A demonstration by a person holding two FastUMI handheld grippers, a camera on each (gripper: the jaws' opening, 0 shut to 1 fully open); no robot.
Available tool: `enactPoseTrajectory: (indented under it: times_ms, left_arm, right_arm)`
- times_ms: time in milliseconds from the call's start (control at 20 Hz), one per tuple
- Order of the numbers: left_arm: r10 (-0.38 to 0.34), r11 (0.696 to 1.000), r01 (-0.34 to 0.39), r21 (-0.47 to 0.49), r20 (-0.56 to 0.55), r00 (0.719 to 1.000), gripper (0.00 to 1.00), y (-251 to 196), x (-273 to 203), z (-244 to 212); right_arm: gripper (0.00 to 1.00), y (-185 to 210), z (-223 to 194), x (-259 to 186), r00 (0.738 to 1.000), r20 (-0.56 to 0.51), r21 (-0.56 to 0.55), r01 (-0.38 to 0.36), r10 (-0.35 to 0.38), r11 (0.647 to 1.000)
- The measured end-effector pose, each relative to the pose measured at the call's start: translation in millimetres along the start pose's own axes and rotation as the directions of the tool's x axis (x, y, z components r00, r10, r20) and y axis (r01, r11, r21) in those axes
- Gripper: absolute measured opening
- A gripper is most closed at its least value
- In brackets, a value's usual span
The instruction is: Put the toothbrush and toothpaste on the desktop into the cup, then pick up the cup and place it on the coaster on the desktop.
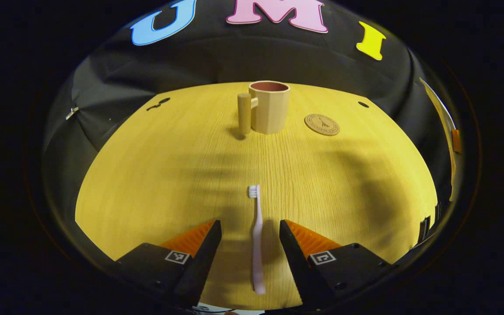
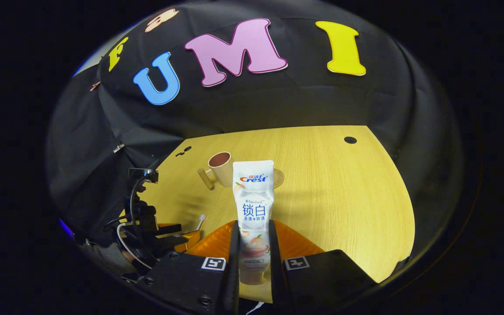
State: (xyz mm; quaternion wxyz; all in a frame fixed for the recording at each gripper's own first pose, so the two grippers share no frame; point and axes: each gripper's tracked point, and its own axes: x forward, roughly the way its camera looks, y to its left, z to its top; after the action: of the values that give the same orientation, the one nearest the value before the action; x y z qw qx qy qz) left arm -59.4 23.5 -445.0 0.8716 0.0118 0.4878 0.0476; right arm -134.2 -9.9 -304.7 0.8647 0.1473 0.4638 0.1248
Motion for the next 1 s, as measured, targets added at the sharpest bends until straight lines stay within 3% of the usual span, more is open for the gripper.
enactPoseTrajectory:
  times_ms: [150,200,300,350,400,450,500,650,700,750,800,900,1000]
  left_arm:
    - [-0.019,1.0,0.02,0.01,-0.041,0.999,0.82,-2.3,7.4,-4.9]
    - [-0.019,1.0,0.02,0.018,-0.057,0.998,0.8,-1.4,9.4,-8.2]
    - [-0.02,1.0,0.021,0.016,-0.068,0.997,0.78,-1.0,9.4,-9.0]
    - [-0.023,0.999,0.025,0.021,-0.067,0.997,0.82,-0.9,13.3,-8.8]
    - [-0.024,0.999,0.026,0.029,-0.069,0.997,0.74,1.1,11.6,-8.9]
    - [-0.03,0.999,0.032,0.035,-0.064,0.997,0.75,0.4,13.2,-7.4]
    - [-0.032,0.998,0.035,0.043,-0.069,0.997,0.65,0.7,13.5,-8.4]
    - [-0.03,0.998,0.034,0.055,-0.081,0.996,0.48,-1.3,16.5,-8.0]
    - [-0.027,0.998,0.031,0.056,-0.08,0.996,0.29,-2.9,16.5,-6.8]
    - [-0.023,0.998,0.028,0.058,-0.076,0.997,0.27,-3.8,16.5,-6.7]
    - [-0.024,0.998,0.028,0.061,-0.07,0.997,0.16,-4.3,16.4,-5.8]
    - [-0.042,0.997,0.047,0.065,-0.078,0.996,0.11,-5.7,15.3,-6.2]
    - [-0.122,0.991,0.126,0.036,-0.089,0.989,0.08,-14.5,13.1,-4.4]
  right_arm:
    - [0.34,-2.3,2.1,0.5,1.0,-0.001,0.009,0.006,-0.006,1.0]
    - [0.28,-1.6,2.6,-0.3,1.0,-0.001,0.01,0.005,-0.005,1.0]
    - [0.28,0.1,7.3,-1.3,1.0,0.005,0.012,0.007,-0.007,1.0]
    - [0.34,0.9,10.5,-2.1,1.0,0.01,0.011,0.008,-0.008,1.0]
    - [0.34,1.1,12.3,-3.1,1.0,0.014,0.011,0.011,-0.011,1.0]
    - [0.28,1.4,14.2,-2.8,1.0,0.017,0.013,0.013,-0.013,1.0]
    - [0.28,2.7,15.3,-3.5,1.0,0.019,0.016,0.015,-0.015,1.0]
    - [0.33,4.5,19.0,-5.5,0.999,0.03,0.023,0.021,-0.022,1.0]
    - [0.33,5.1,19.4,-6.3,0.999,0.034,0.023,0.022,-0.023,0.999]
    - [0.33,7.0,20.5,-7.1,0.999,0.037,0.025,0.024,-0.025,0.999]
    - [0.28,8.2,21.8,-7.4,0.999,0.041,0.027,0.024,-0.025,0.999]
    - [0.33,11.8,23.4,-9.8,0.998,0.052,0.028,0.025,-0.027,0.999]
    - [0.33,15.1,27.2,-12.1,0.997,0.069,0.027,0.023,-0.025,0.999]
